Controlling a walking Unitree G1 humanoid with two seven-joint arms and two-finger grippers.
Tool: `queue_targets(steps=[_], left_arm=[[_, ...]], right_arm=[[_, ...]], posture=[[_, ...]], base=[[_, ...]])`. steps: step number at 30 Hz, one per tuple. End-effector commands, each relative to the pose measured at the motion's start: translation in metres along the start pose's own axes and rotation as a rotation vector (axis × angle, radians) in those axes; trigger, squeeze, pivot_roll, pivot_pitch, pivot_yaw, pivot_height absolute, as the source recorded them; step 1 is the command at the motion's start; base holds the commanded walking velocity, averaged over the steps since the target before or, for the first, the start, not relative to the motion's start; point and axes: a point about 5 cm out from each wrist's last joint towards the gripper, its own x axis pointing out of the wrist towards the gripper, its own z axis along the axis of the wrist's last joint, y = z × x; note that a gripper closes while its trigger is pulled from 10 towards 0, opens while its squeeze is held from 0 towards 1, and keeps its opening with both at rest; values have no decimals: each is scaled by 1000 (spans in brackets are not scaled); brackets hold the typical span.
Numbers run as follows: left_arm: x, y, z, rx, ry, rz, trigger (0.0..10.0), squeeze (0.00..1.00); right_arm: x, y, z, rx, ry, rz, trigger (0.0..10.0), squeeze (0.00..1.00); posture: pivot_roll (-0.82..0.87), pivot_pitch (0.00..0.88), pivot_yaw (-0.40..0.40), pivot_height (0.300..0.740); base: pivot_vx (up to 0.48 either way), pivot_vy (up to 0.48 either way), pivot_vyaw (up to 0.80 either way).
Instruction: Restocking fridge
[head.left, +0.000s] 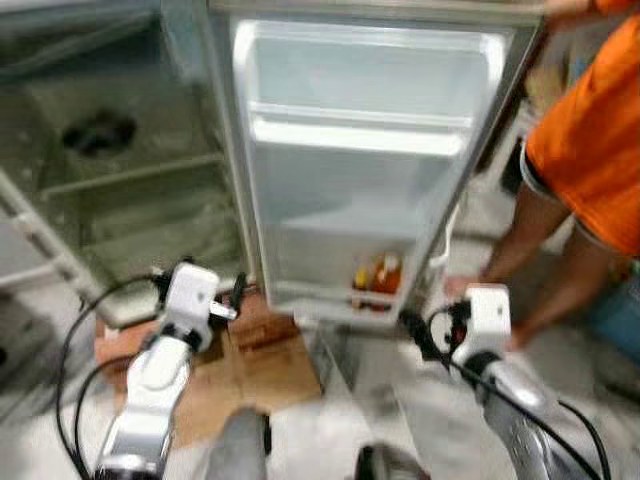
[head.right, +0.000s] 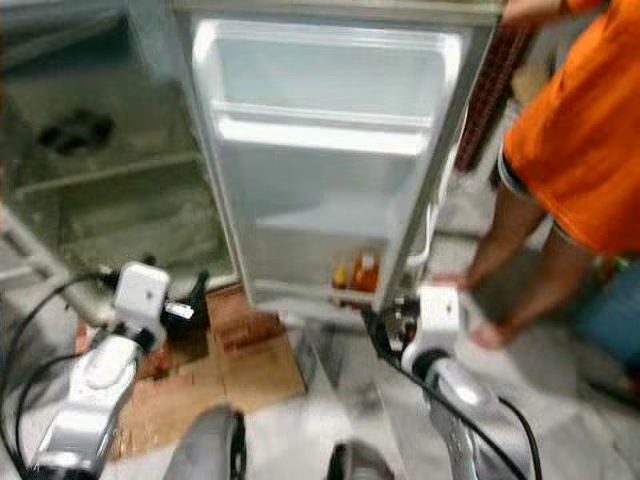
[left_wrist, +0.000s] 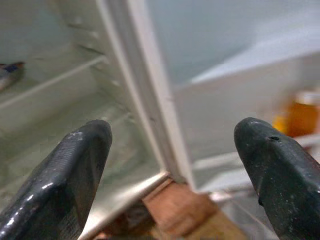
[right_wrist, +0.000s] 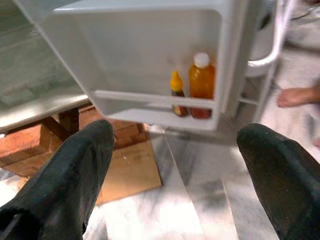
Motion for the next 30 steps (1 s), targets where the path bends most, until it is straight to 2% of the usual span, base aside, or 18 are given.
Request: queue_targets(steps=[1,4,7,12,19,30], left_arm=[[1,5,2,10,-9,11,10000,0],[3,7,5,1,-28,21,10000,0],[4,8,7,-1,-36,27,10000,0],[7,8,9,-2,-47,27,10000,0],[9,9,10,-16,-52,36,10000,0],[10,8,10,-24,-51,28,10000,0]], right_arm=[[1,1,7,-5,-33,6,10000,0],[3,1,17,-10,-94,5,10000,0],[4,1,20,-14,-111,-1,10000,0],[8,2,26,-12,-158,-6,10000,0],[12,9,29,-2,-190,12,10000,0],[14,6,33,-1,-223,-19,10000,0]], posture=[[79,0,-52,698],[81,0,-53,698],[81,0,-54,698],[81,0,-54,738],[79,0,-49,740],[77,0,-47,740]], base=[[-255,0,0],[0,0,0],[0,0,0],[0,0,0],[0,0,0],[0,0,0]])
